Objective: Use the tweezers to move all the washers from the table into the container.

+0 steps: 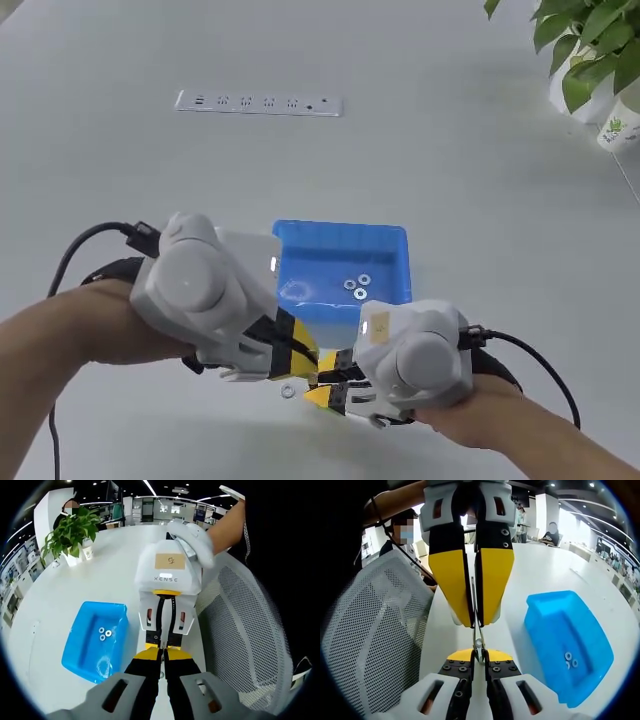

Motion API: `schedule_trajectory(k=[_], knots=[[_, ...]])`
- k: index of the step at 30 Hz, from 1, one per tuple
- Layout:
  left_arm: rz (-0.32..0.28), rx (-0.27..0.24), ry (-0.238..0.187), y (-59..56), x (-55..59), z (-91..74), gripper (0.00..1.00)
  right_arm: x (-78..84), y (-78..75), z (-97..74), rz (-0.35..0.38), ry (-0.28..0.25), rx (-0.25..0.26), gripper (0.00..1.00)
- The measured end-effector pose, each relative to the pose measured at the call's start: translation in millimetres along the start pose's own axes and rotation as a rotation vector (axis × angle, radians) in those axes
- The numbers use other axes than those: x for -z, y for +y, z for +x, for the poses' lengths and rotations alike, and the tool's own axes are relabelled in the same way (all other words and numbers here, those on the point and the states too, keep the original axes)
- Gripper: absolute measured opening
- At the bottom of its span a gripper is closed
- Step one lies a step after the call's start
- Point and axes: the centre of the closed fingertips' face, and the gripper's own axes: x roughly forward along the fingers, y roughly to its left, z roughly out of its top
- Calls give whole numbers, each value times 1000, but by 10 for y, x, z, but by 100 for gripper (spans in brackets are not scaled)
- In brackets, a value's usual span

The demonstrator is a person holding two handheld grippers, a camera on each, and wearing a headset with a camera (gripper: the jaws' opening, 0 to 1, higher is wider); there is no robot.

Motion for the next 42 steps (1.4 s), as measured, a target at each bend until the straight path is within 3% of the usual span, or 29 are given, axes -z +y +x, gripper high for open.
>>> schedule_trajectory(k=[29,42], knots=[[2,-14,-16,-19,-208,-162,6,-168,15,-203,-23,-8,-9,9],[25,-32,-18,78,-376,-318,6,-340,-105,-356,-51,-13,15,9]])
